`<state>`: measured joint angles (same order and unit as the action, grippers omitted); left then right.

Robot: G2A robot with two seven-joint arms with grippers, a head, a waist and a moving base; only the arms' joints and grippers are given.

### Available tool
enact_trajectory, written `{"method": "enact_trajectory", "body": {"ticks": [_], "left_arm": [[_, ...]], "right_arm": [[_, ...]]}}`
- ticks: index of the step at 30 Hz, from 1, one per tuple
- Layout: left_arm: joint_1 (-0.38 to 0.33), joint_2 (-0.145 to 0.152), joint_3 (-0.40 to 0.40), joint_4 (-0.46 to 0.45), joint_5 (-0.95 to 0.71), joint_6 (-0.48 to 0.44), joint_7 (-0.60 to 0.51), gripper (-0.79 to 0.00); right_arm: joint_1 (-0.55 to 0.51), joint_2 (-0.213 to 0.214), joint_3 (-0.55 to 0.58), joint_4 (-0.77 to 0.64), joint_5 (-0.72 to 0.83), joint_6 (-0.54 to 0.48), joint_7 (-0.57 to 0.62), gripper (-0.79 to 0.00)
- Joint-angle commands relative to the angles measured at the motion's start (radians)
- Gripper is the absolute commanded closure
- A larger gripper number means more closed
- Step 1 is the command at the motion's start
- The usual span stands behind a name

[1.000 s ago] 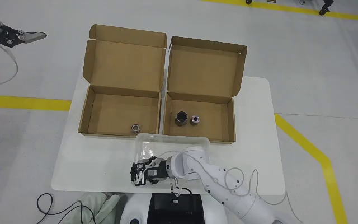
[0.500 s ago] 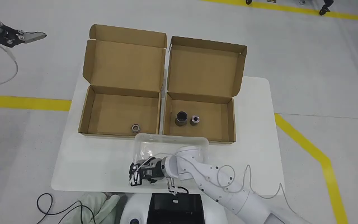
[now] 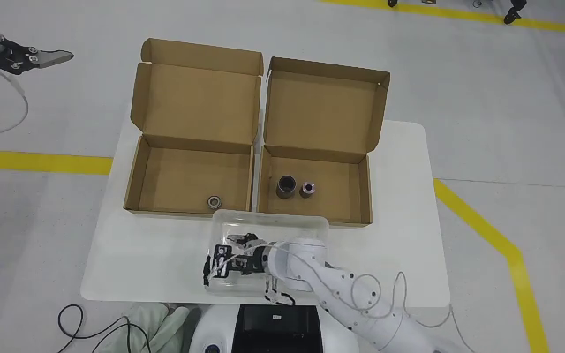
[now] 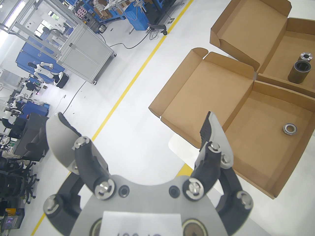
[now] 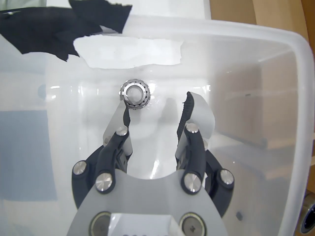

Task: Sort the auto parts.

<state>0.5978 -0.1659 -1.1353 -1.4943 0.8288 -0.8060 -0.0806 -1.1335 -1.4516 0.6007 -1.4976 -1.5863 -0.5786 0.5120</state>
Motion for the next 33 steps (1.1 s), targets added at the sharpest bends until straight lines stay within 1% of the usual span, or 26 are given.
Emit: {"method": "enact_trajectory", "body": {"ticks": [1,5,7,13,20,23,24,26,27,28,29,33], "left_arm": [[0.000,0.000,0.000,0.000,0.000,0.000,0.000,-0.785],[0.000,0.000,0.000,0.000,0.000,0.000,0.000,-0.785],[0.000,0.000,0.000,0.000,0.000,0.000,0.000,-0.785],[0.000,0.000,0.000,0.000,0.000,0.000,0.000,-0.785],[0.000,0.000,0.000,0.000,0.000,0.000,0.000,-0.785],[0.000,0.000,0.000,0.000,0.000,0.000,0.000,-0.785],[0.000,0.000,0.000,0.000,0.000,0.000,0.000,-0.785],[0.000,0.000,0.000,0.000,0.000,0.000,0.000,-0.785],[0.000,0.000,0.000,0.000,0.000,0.000,0.000,-0.785],[0.000,0.000,0.000,0.000,0.000,0.000,0.000,-0.785],[0.000,0.000,0.000,0.000,0.000,0.000,0.000,-0.785],[0.000,0.000,0.000,0.000,0.000,0.000,0.000,-0.785]], "right_arm": [[-0.016,0.010,0.010,-0.019,-0.008,-0.026,-0.018,-0.379],[-0.028,0.019,0.016,-0.026,-0.013,-0.068,-0.026,-0.385],[-0.023,0.018,0.013,-0.014,-0.011,-0.068,-0.033,-0.391],[0.006,0.003,-0.013,0.044,-0.012,-0.042,-0.074,-0.391],[0.034,-0.016,-0.054,0.104,-0.031,-0.011,-0.152,-0.379],[0.047,-0.025,-0.066,0.130,-0.027,-0.004,-0.166,-0.357],[0.051,-0.028,-0.069,0.138,-0.026,-0.002,-0.170,-0.345],[0.056,-0.033,-0.075,0.150,-0.024,0.000,-0.176,-0.252],[0.058,-0.035,-0.077,0.155,-0.024,0.001,-0.178,-0.114],[0.060,-0.036,-0.078,0.159,-0.023,0.003,-0.181,-0.015],[0.061,-0.037,-0.079,0.162,-0.024,0.005,-0.184,0.000],[0.059,-0.036,-0.075,0.162,-0.030,0.011,-0.191,0.000]]}}
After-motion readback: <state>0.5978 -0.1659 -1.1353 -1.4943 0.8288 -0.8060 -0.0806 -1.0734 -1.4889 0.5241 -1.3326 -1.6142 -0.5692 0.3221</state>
